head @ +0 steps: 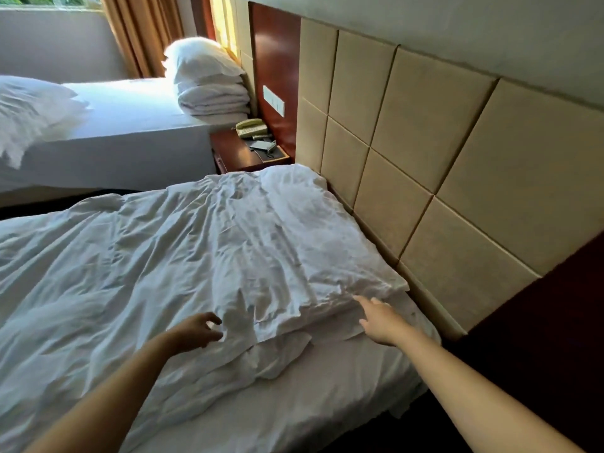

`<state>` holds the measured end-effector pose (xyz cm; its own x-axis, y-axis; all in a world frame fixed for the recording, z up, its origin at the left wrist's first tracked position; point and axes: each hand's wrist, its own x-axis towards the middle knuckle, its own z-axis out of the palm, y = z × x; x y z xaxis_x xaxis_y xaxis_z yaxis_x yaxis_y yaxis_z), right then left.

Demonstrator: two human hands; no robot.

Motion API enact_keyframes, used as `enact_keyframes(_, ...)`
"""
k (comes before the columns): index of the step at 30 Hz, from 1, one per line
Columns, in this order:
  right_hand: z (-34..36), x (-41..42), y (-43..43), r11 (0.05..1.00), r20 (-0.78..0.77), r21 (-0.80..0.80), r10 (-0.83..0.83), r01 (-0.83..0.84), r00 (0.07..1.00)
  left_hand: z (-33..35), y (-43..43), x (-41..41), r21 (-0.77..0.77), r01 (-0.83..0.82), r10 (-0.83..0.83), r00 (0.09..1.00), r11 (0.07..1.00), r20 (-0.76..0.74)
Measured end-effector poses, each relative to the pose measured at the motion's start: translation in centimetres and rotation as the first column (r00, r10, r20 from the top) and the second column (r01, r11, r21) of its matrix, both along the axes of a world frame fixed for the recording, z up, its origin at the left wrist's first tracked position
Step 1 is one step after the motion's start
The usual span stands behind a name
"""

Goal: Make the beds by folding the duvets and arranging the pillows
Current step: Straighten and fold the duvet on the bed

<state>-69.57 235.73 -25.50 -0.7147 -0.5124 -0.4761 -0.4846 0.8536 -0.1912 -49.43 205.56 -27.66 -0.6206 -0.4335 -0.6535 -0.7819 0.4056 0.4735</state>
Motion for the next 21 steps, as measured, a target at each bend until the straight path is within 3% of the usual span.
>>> enact_keyframes(3,-2.0,-3.3,0.4,0.993,0.007,0.105,0.058,-0.058,0.998,-3.5,-0.1,-4.2,0.025,0.042,-0.043,0.999,0.999,0.029)
enact_keyframes(9,-8.0,-9.4,0.1,0.985,-0.146,0.173,0.057,-0.031,0.988,-13.1,2.9,-7.3,-0.41,0.154,-0.124,0.987,0.899,0.1)
enact_keyframes(11,-12.0,-10.6,-0.7,0.994,-0.263,0.047,0.108,-0.099,0.959,-16.8,4.2,-7.1,-0.424,0.137,-0.103,0.989,0.895,0.103)
enact_keyframes(13,-17.1,-12.6,-1.7,0.975,-0.34,0.129,0.213,-0.179,0.916,-19.8,5.0,-7.4,-0.42,0.11,-0.069,0.991,0.901,0.111)
enact_keyframes(16,-22.3,-15.9,-3.3,0.952,-0.391,0.231,0.28,-0.201,0.877,-21.9,4.4,-8.9,-0.592,-0.042,0.031,0.999,0.805,-0.029)
enact_keyframes(18,-24.0,-18.9,-4.3,0.953,-0.374,0.27,0.236,-0.138,0.897,-22.8,3.4,-9.7,-0.664,-0.141,0.048,0.986,0.734,-0.157)
enact_keyframes(21,-23.9,-23.0,-4.8,0.984,-0.511,0.142,0.163,-0.105,0.844,-22.0,2.7,-10.0,-0.687,-0.168,-0.02,0.966,0.707,-0.257)
